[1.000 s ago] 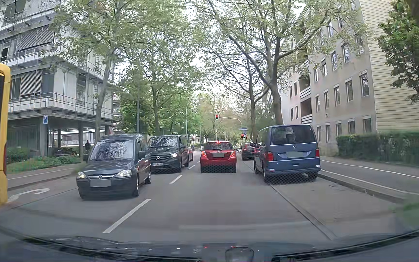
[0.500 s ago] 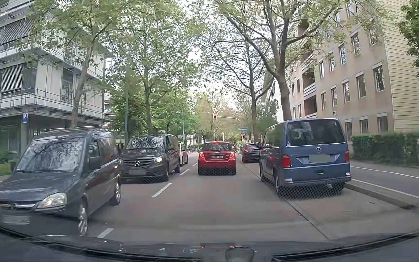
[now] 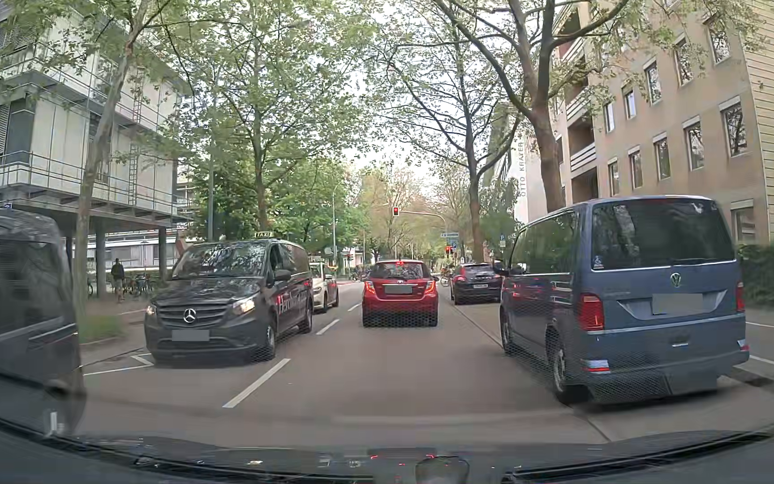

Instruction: Follow the waypoints while adhering to traffic rules and regulations

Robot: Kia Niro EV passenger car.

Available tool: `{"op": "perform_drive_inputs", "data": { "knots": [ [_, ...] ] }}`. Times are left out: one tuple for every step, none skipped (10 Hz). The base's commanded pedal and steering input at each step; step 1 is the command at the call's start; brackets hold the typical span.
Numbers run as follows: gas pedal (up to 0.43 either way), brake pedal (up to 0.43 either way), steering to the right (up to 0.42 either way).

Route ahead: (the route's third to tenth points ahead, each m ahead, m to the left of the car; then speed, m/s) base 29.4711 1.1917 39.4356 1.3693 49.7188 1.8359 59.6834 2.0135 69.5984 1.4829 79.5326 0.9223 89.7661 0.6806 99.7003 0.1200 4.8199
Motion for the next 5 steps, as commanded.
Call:
{"op": "perform_drive_inputs", "data": {
  "knots": [
    [0.000, 0.134, -0.015],
    [0.000, 0.146, -0.015],
    [0.000, 0.146, -0.015],
    [0.000, 0.152, -0.015],
    [0.000, 0.159, -0.015]
  ]
}}
